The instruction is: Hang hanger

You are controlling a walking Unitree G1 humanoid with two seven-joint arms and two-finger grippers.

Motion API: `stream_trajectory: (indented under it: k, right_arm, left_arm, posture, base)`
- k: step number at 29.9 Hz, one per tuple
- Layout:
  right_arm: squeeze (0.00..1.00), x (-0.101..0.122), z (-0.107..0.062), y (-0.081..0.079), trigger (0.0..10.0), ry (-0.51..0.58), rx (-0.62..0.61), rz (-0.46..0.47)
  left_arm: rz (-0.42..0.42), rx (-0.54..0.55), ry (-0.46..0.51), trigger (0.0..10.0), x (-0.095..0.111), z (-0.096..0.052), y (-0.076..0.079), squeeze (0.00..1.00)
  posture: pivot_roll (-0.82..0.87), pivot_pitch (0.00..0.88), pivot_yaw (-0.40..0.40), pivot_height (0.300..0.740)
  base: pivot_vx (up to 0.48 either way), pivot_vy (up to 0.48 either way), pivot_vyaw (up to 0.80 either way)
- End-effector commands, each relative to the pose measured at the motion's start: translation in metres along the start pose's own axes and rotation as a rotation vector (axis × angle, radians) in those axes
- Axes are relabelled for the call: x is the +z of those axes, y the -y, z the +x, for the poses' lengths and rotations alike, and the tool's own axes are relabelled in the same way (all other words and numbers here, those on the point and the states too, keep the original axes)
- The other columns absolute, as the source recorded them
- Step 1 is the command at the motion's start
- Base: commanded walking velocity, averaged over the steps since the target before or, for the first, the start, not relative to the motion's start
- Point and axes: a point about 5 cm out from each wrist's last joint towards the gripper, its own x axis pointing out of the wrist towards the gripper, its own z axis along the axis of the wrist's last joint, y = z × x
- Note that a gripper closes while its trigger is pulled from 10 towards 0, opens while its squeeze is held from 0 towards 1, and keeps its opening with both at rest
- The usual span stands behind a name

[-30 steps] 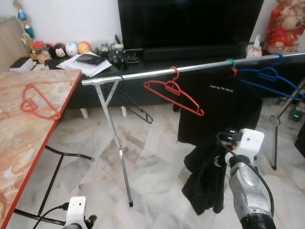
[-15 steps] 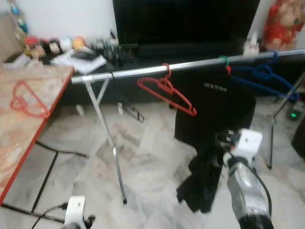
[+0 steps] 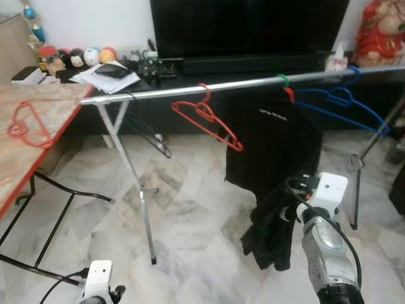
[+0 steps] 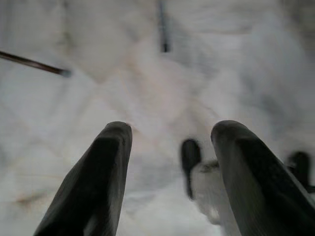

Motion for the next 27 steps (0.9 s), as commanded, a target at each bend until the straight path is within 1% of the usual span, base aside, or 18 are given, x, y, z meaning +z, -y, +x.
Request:
stream_trajectory:
  k: [1,9,13,15,21,26,27]
  right_arm:
    - [0.0,0.008,0.003,-0.007,10.0,0.033,0.016,0.015]
    - [0.0,0.003,0.002,-0.006,10.0,0.019,0.016,0.014]
    - [0.0,-0.006,0.001,-0.005,10.0,-0.015,0.026,0.012]
    - [0.0,-0.019,0.0,0.001,10.0,-0.066,0.021,0.003]
    - [0.0,-0.042,-0.004,0.005,10.0,-0.166,0.032,-0.004]
    - [0.0,-0.082,-0.019,0.012,10.0,-0.351,0.008,-0.024]
    - [0.0,-0.082,-0.019,0.012,10.0,-0.351,0.008,-0.024]
  left_arm:
    - [0.011,0.019,0.001,10.0,0.0,-0.001,-0.008,0.0]
    - [0.012,0.019,0.0,10.0,0.0,-0.001,-0.008,0.0]
    - [0.012,0.019,0.001,10.0,0.0,-0.001,-0.008,0.0]
    - [0.012,0.019,0.003,10.0,0.0,-0.001,-0.008,0.0]
    - [0.007,0.024,0.014,10.0,0.001,-0.001,-0.007,0.0]
    - [0.0,0.066,0.079,10.0,0.005,-0.002,-0.007,0.0]
    - [0.0,0.066,0.079,10.0,0.005,-0.002,-0.007,0.0]
  posture:
    - [-0.09,0.0,0.047,0.74]
    - [-0.09,0.0,0.05,0.74]
    - [-0.09,0.0,0.05,0.74]
    - [-0.09,0.0,0.049,0.74]
    - [-0.08,0.0,0.041,0.74]
    - [-0.05,0.0,0.028,0.74]
    - [-0.05,0.0,0.028,0.74]
  base:
    - [0.0,-0.349,0.0]
    - [0.0,-0.348,0.0]
    - [0.0,-0.351,0.0]
    - [0.0,-0.349,0.0]
    - [0.0,-0.348,0.0]
    - [0.0,0.0,0.0]
    - [0.0,0.0,0.0]
